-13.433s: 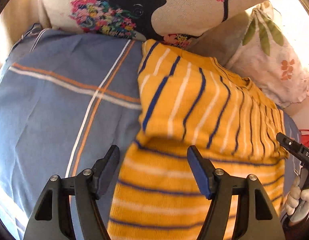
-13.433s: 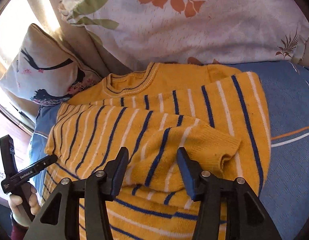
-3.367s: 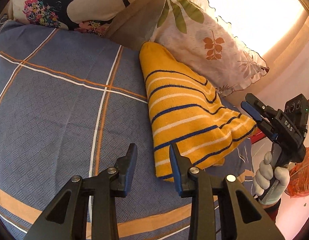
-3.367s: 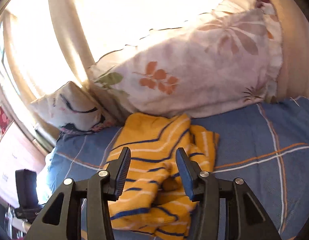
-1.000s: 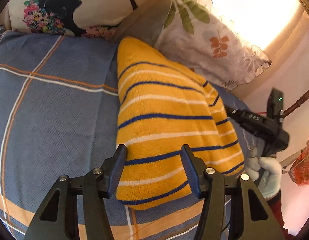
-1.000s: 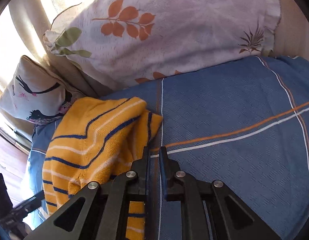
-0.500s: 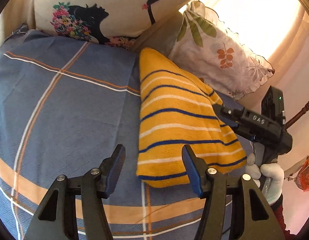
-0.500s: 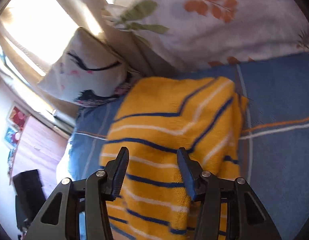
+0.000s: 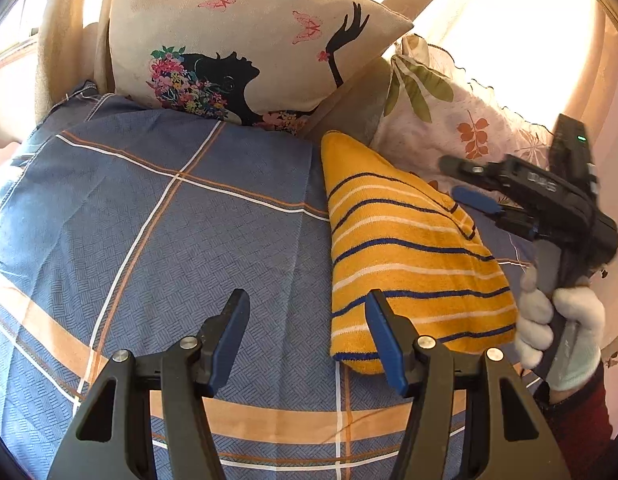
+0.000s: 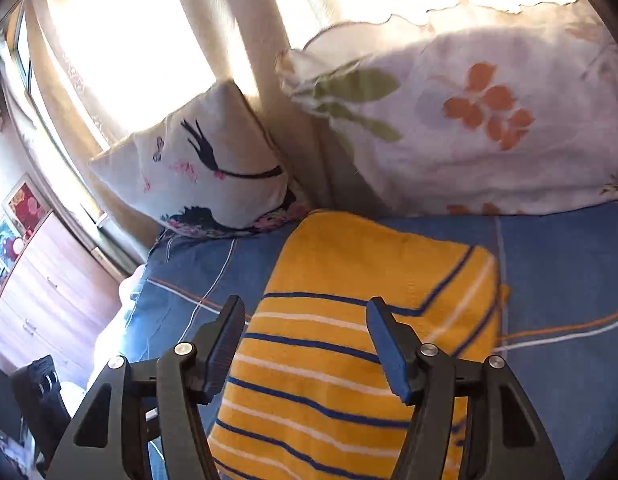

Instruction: Fold small clothes

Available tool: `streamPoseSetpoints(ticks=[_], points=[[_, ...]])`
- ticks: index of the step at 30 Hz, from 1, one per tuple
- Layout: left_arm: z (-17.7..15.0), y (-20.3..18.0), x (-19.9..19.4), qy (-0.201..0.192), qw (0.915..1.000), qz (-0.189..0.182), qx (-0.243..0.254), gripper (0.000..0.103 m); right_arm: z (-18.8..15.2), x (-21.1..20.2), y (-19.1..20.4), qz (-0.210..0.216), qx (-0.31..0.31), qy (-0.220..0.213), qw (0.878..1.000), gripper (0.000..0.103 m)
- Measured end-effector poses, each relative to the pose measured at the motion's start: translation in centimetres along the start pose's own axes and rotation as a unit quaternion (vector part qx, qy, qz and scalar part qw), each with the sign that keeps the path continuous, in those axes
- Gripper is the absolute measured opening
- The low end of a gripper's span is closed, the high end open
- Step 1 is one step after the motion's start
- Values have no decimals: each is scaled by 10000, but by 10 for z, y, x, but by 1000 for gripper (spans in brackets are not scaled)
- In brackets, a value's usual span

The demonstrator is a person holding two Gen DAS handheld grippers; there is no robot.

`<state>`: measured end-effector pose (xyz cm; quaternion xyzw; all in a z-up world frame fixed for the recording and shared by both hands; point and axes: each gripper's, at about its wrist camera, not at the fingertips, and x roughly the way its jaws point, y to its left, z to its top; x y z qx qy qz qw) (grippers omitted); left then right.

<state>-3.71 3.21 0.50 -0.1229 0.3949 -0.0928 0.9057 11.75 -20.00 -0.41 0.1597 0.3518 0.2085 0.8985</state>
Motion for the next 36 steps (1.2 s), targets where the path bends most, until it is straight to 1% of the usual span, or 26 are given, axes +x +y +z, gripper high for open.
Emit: streamPoseSetpoints(ticks=[1, 2, 3, 4, 5, 6, 9, 11, 14, 15, 16, 17, 18, 19, 20, 22, 24, 26, 30, 32, 33, 34, 36], points=[[-1, 0, -3, -29, 10000, 27, 11, 61, 3, 22, -9, -54, 151, 239, 9996, 68], [-2, 1, -5, -61, 10000, 51, 11, 63, 5, 38, -23, -179, 359, 385, 9985, 68], [-2, 2, -7, -92, 9999, 77, 13, 63, 6, 47, -37, -342, 577, 343, 9972, 64], [-3, 3, -10, -122, 9999, 107, 23, 63, 6, 47, -48, -476, 709, 192, 9962, 54], [-3, 4, -12, -160, 9998, 139, 40, 64, 8, 43, -54, -566, 801, 50, 9952, 50], [-3, 4, -14, -207, 9996, 168, 58, 64, 8, 34, -56, -649, 863, -118, 9941, 49], [-3, 5, -18, -386, 9988, 277, 138, 67, 1, -5, -48, -998, 658, -639, 9908, 58], [-4, 2, -19, -516, 9979, 320, 211, 67, -7, -36, -39, -1245, 433, -969, 9865, 62], [-7, -9, -25, -756, 9951, 488, 398, 69, -26, -84, -15, -1717, -28, -1556, 9728, 75], [-8, -13, -28, -866, 9934, 584, 483, 71, -34, -98, -7, -1907, -181, -1752, 9657, 82], [-10, -17, -33, -1005, 9907, 710, 577, 76, -40, -111, 1, -2047, -280, -1918, 9594, 89], [-11, -21, -38, -1157, 9874, 853, 663, 83, -50, -125, 5, -2164, -344, -2085, 9532, 91], [-13, -25, -45, -1339, 9828, 1022, 752, 85, -59, -140, 10, -2265, -381, -2245, 9470, 97], [-15, -29, -52, -1537, 9772, 1201, 837, 90, -68, -156, 14, -2322, -419, -2372, 9424, 102], [-16, -32, -60, -1712, 9717, 1361, 891, 93, -76, -167, 18, -2349, -459, -2481, 9387, 103], [-18, -35, -76, -2006, 9626, 1578, 910, 97, -90, -187, 24, -2424, -528, -2603, 9331, 103], [-21, -35, -91, -2213, 9572, 1676, 819, 99, -100, -200, 32, -2587, -523, -2615, 9284, 103], [-24, -35, -103, -2314, 9553, 1699, 703, 100, -112, -213, 38, -2674, -502, -2701, 9236, 103], [-34, -39, -119, -2407, 9519, 1801, 594, 101, -140, -237, 54, -2718, -597, -3042, 9110, 103], [-39, -42, -122, -2373, 9528, 1792, 620, 103, -152, -242, 58, -2783, -637, -3141, 9054, 103], [-40, -43, -122, -2329, 9544, 1767, 612, 103, -156, -241, 59, -2787, -636, -3116, 9062, 103], [-43, -44, -121, -2274, 9561, 1746, 606, 103, -159, -237, 57, -2741, -622, -2981, 9122, 103], [-46, -45, -118, -2123, 9607, 1677, 624, 103, -162, -226, 49, -2489, -518, -2496, 9344, 103]])
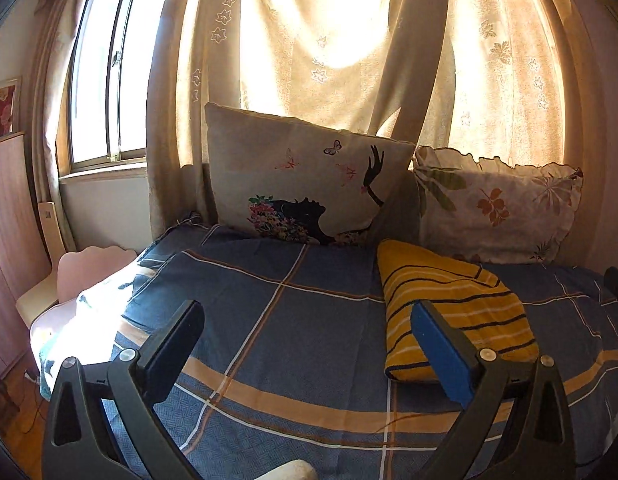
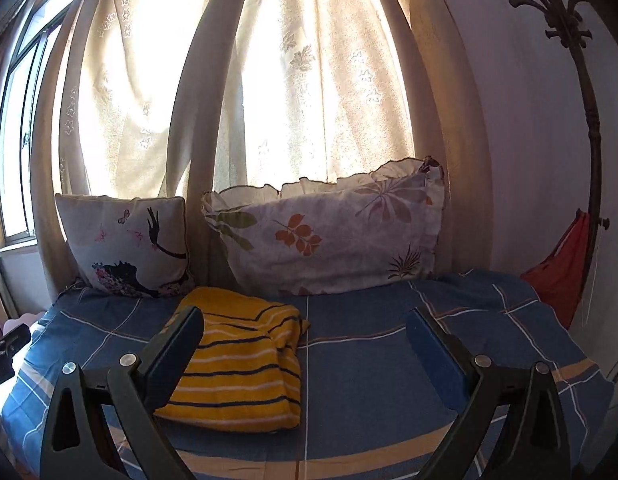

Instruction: Fold small clothes

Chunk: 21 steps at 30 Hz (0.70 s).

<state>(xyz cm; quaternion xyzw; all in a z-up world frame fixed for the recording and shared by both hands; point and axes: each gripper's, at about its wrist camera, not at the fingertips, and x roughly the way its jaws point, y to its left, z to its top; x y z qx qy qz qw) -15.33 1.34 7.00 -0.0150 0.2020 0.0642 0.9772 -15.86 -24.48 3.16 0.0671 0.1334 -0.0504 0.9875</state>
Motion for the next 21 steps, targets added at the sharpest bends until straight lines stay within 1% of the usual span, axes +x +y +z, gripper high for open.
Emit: streamPoseSetpoints(ticks=[3, 5, 7, 10, 12, 14, 16, 17, 19, 21], points=[[-8, -5, 3, 235, 9996, -173, 20, 103, -17, 19, -2, 353, 228, 736, 9964, 103], [-14, -7, 7, 410, 9989, -244, 37, 103, -26, 26, -2, 473, 348, 1026, 9930, 103], [-20, -11, 12, 594, 9978, -279, 87, 103, -30, 27, -2, 599, 428, 1168, 9904, 103], [-29, -17, 22, 899, 9952, -362, 164, 103, -27, 26, -8, 762, 509, 1310, 9871, 103], [-33, -20, 28, 1057, 9932, -464, 170, 103, -23, 22, -22, 941, 759, 1392, 9829, 103], [-35, -22, 33, 1151, 9918, -517, 205, 103, -17, 13, -43, 1020, 1023, 1424, 9792, 103], [-37, -25, 38, 1209, 9909, -530, 266, 103, -4, 0, -68, 919, 1055, 1379, 9805, 103], [-37, -26, 40, 1228, 9906, -529, 289, 103, 5, -10, -81, 750, 980, 1307, 9837, 103], [-38, -28, 44, 1268, 9900, -526, 315, 103, 28, -30, -105, 217, 665, 1184, 9905, 103], [-38, -30, 49, 1315, 9894, -546, 295, 103, 52, -47, -125, -334, 307, 1111, 9928, 103]])
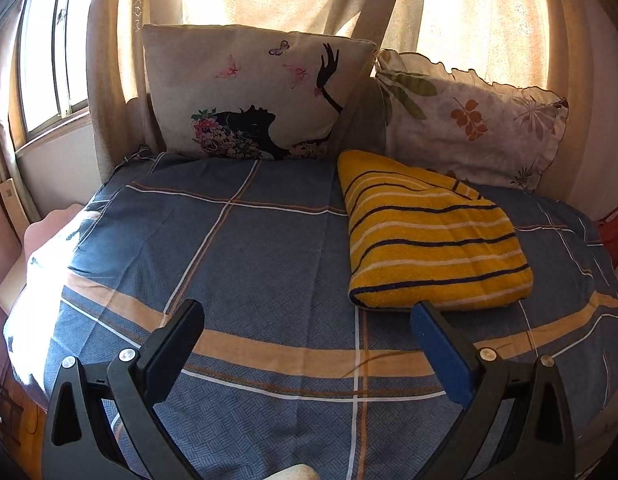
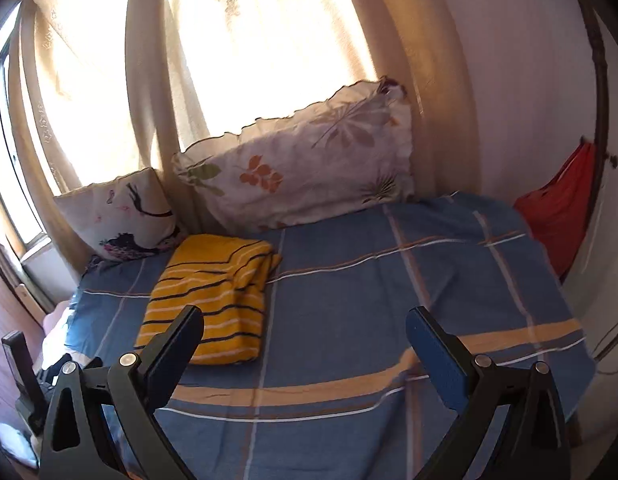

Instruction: Fold small clothes

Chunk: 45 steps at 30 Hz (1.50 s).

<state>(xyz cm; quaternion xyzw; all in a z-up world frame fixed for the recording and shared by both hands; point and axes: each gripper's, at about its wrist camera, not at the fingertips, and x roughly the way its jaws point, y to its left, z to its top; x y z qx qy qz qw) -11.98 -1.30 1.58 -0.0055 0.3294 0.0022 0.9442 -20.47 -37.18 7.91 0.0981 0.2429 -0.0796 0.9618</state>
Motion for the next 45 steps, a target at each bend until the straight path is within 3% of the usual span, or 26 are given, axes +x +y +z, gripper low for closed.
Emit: streamPoseSetpoints(ticks=[2, 4, 7, 12, 17, 23, 30, 45], points=[[1, -3, 6, 56, 10000, -40, -38, 103, 17, -14, -12, -477, -209, -90, 9986, 103], [1, -6, 11, 119, 9999, -90, -69, 103, 20, -16, -15, -599, -224, -211, 9977, 103], [-1, -11, 18, 248, 9996, -114, -15, 103, 1, 17, -3, -172, -111, -29, 9998, 103], [0, -12, 24, 357, 9993, 31, 83, 103, -48, 113, 44, 477, 88, 863, 9951, 102], [4, -9, 32, 402, 9991, 139, 16, 103, -70, 156, 100, 792, 141, 897, 9927, 101], [6, -15, 52, 590, 9982, 82, 87, 103, -86, 169, 138, 706, -230, 813, 9939, 101], [2, -16, 71, 858, 9963, 20, 98, 103, -101, 191, 142, 700, -252, 1167, 9904, 101], [-3, -9, 86, 1084, 9941, -71, -1, 103, -111, 206, 157, 562, -486, 1414, 9872, 101]])
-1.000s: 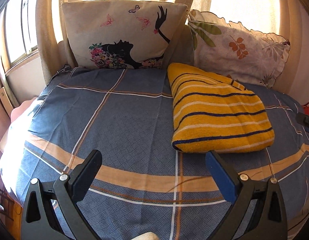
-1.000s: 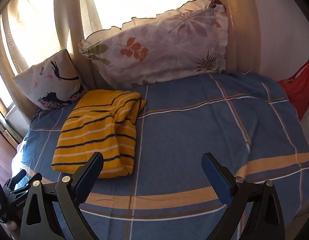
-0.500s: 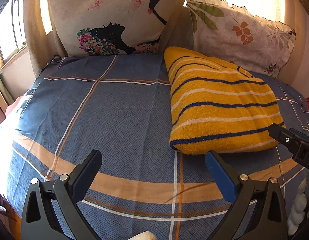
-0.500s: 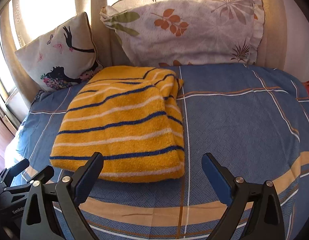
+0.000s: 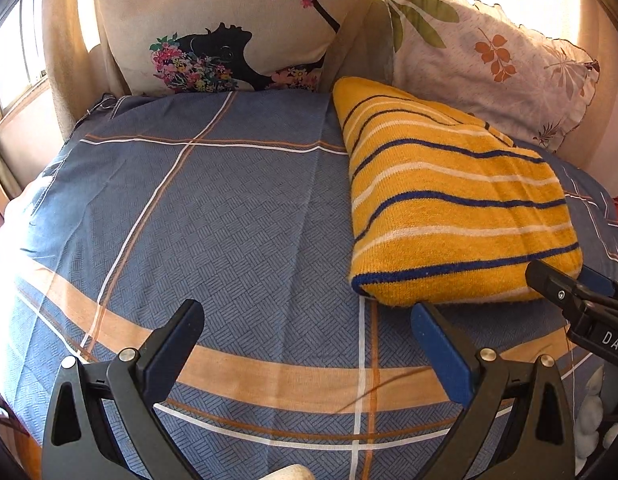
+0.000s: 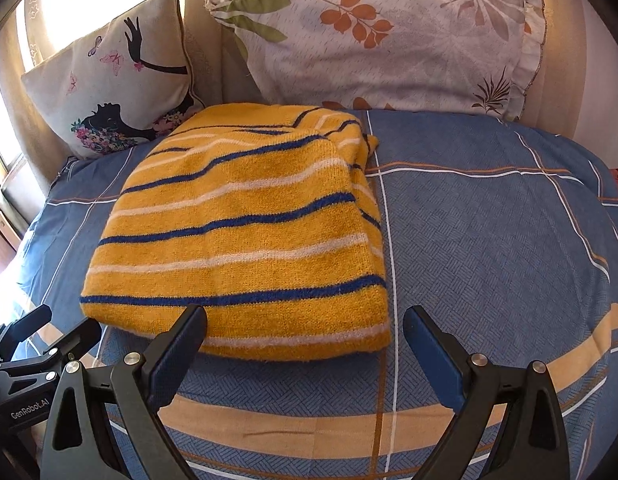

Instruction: Fold small clothes

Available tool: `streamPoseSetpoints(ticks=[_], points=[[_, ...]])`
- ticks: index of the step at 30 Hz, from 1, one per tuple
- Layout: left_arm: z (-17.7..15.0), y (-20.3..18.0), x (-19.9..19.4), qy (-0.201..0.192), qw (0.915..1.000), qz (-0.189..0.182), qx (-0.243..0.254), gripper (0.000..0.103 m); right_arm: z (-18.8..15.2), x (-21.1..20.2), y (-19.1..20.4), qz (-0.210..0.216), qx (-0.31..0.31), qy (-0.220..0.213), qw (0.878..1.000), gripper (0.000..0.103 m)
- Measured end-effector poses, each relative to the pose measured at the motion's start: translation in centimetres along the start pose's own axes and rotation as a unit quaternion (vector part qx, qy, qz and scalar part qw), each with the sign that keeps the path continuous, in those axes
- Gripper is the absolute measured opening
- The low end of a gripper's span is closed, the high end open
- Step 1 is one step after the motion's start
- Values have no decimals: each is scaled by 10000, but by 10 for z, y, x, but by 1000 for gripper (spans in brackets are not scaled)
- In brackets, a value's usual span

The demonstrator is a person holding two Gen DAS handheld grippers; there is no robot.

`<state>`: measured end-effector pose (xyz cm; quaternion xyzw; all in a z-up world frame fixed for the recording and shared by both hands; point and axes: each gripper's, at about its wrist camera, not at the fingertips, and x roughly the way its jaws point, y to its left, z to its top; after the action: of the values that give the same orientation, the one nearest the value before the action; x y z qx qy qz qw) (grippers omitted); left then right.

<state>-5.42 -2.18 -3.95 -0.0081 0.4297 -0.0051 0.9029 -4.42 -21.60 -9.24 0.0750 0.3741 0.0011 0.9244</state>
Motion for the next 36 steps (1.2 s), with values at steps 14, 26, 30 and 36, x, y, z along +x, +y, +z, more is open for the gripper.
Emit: streamPoseSetpoints(ticks=[14, 26, 30, 36], points=[[-3, 6, -2, 58, 9999, -112, -105, 103, -2, -6, 11, -84, -158, -18, 9998, 101], [-4, 11, -11, 64, 9996, -193, -175, 103, -5, -12, 15, -113, -178, -38, 9998, 101], [-5, 13, -13, 56, 9996, -221, -185, 103, -7, -16, 19, -135, -205, -64, 9997, 101], [-7, 15, -18, 31, 9995, -246, -219, 103, -8, -17, 20, -136, -208, -69, 9997, 101]])
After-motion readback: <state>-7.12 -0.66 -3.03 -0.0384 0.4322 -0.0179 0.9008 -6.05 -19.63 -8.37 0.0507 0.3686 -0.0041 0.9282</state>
